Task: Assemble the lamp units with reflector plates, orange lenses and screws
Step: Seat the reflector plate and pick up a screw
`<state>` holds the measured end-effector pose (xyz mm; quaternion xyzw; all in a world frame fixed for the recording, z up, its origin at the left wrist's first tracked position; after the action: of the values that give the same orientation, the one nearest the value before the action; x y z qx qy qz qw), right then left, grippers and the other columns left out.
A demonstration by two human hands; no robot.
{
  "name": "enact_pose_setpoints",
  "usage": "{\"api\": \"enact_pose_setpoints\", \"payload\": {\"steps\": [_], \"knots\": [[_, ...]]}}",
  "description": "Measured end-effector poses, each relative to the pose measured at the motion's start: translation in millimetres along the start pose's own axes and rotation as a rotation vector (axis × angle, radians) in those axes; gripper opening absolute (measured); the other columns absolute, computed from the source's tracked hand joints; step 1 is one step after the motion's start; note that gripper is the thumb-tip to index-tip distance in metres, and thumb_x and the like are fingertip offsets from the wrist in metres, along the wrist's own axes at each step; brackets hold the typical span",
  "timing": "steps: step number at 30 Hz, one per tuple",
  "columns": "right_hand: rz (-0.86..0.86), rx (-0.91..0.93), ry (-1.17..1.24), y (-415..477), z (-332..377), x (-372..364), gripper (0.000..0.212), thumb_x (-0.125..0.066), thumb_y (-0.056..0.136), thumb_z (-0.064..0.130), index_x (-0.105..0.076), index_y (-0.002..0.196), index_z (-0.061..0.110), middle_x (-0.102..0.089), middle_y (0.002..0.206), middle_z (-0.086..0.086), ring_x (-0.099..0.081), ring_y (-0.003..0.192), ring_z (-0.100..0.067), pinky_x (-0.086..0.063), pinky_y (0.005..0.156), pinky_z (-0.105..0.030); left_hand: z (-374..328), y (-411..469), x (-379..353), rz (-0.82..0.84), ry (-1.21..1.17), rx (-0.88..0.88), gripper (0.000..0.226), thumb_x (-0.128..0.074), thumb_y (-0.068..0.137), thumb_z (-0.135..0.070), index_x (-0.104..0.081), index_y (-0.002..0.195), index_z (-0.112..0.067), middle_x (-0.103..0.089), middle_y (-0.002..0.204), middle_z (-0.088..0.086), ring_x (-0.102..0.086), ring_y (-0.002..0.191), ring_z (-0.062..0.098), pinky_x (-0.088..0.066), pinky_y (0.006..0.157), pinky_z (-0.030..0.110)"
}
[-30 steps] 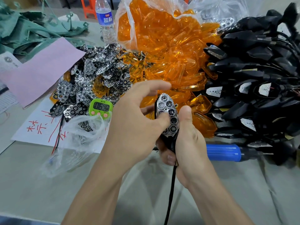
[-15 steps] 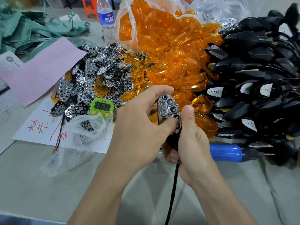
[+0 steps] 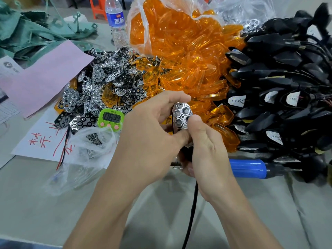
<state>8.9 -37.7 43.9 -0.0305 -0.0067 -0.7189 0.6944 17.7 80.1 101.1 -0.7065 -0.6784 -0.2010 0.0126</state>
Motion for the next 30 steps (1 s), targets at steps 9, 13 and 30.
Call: {"api": "enact_pose_setpoints", "payload": {"steps": [9, 13, 30], "knots": [[-0.028, 0.199, -0.301, -6.9, 18.4, 1.3, 0.043, -0.034, 0.100, 0.070, -0.056, 0.081, 0.038, -0.058, 0.066, 0.017, -0.057, 0.061, -0.011, -0.049, 0.057, -0.039, 16.0, 8.9, 11.8, 0.145, -0.225, 0.096, 0.030, -0.077, 0.085, -0.012, -0.075, 0.114, -0.018, -0.080, 0.104, 0.001, -0.075, 0.096, 0.023, -0.063, 0.085, 0.034], [-0.023, 0.248, -0.374, -8.4, 22.7, -2.1, 0.037, -0.036, 0.101, 0.067, -0.048, 0.079, 0.040, -0.055, 0.066, 0.012, -0.051, 0.060, -0.012, -0.038, 0.053, -0.022, 20.9, 10.7, 13.0, 0.076, -0.259, 0.146, 0.020, -0.072, 0.082, -0.024, -0.079, 0.099, -0.017, -0.081, 0.094, 0.004, -0.076, 0.086, 0.018, -0.064, 0.081, 0.035], [-0.030, 0.086, -0.379, -2.2, 12.2, 1.6, 0.021, -0.050, 0.080, 0.048, -0.047, 0.076, 0.027, -0.058, 0.064, 0.011, -0.049, 0.057, -0.010, -0.036, 0.050, -0.018, 26.3, 6.9, 10.3, -0.039, 0.002, 0.096, 0.029, -0.060, 0.100, -0.031, -0.073, 0.127, -0.032, -0.074, 0.116, -0.026, -0.068, 0.111, -0.003, -0.057, 0.095, 0.029]]}}
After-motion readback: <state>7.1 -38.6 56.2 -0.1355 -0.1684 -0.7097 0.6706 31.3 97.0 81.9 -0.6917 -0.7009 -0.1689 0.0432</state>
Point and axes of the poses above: each hand's wrist, its own y-axis towards the middle knuckle, its own x-axis out of the back of the hand, z = x × y, the point moved 8 cm from there along y, towards the middle knuckle
